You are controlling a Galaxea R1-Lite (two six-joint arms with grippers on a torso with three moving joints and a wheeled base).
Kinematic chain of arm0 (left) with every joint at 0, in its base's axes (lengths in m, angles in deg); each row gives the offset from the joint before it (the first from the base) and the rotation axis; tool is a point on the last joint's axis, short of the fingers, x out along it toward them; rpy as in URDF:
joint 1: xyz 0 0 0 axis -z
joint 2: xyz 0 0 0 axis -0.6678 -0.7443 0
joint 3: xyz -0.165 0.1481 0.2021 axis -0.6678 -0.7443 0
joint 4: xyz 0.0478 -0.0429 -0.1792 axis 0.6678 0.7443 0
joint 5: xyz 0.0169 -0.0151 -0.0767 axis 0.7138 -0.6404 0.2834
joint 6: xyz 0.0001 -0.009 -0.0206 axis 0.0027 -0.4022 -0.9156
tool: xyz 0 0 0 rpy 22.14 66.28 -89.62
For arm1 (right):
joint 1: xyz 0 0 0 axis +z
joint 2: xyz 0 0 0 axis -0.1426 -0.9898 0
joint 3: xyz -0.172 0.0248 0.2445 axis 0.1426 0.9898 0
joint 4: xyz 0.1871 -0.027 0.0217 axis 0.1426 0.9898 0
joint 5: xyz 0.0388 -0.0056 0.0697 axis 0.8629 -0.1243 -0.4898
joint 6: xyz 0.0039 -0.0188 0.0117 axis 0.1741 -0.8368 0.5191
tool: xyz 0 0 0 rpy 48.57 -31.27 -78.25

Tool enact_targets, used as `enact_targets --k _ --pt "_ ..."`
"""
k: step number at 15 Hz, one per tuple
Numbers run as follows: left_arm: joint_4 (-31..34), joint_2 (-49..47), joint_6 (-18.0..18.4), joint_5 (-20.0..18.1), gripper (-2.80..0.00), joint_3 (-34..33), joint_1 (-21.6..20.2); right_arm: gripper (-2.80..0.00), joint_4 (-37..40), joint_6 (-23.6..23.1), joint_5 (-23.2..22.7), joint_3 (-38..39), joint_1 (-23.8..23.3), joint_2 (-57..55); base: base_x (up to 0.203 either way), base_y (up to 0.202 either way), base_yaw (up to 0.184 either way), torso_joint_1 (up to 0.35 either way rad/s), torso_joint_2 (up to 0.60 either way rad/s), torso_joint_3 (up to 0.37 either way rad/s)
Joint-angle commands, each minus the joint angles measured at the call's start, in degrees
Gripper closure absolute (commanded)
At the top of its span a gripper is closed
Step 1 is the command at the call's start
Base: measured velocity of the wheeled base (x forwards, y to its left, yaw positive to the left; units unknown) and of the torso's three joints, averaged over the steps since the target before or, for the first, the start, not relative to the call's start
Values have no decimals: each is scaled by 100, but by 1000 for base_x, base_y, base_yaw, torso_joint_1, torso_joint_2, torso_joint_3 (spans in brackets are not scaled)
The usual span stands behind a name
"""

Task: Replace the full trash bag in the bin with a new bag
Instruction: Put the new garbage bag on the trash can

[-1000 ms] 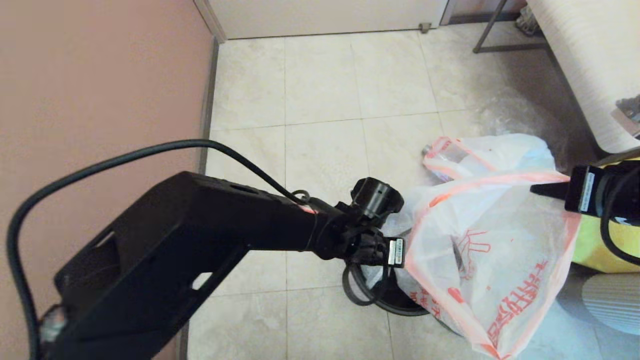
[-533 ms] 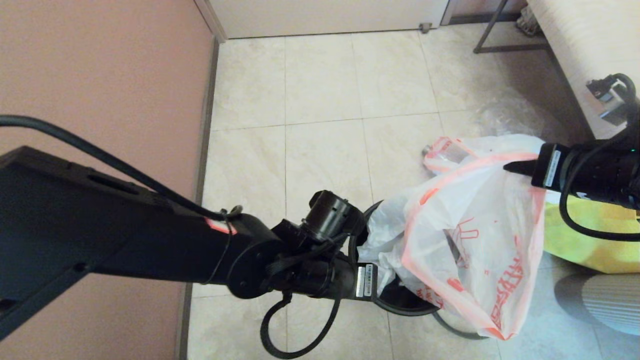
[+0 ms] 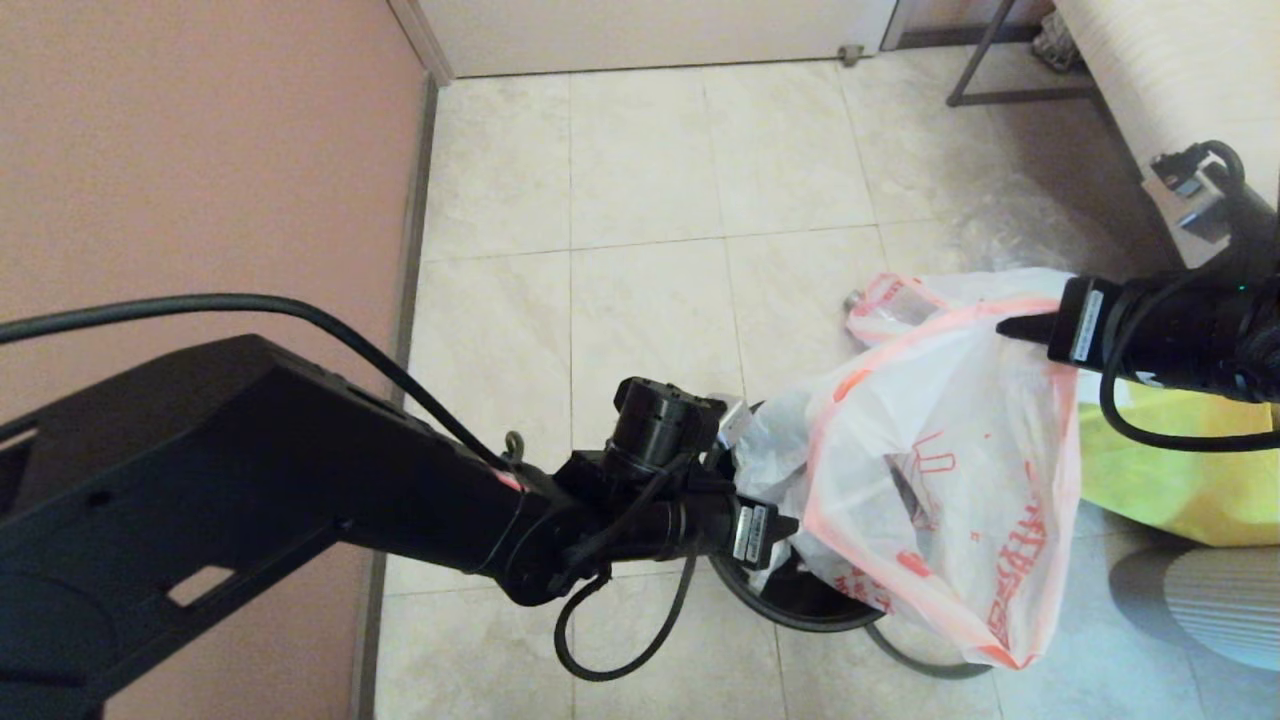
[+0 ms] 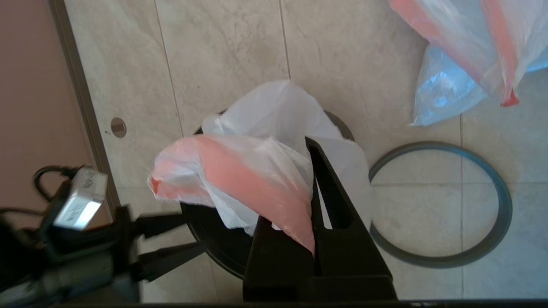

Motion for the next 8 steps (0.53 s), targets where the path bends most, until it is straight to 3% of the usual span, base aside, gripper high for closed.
enact_targets --k 1,8 --pt "-113 -382 141 -50 -280 241 -61 0 -6 11 -6 -55 1 -18 0 0 0 0 0 0" --pt "-472 -713 252 -284 -280 1143 130 0 -6 20 -30 -202 8 -53 0 0 0 0 0 0"
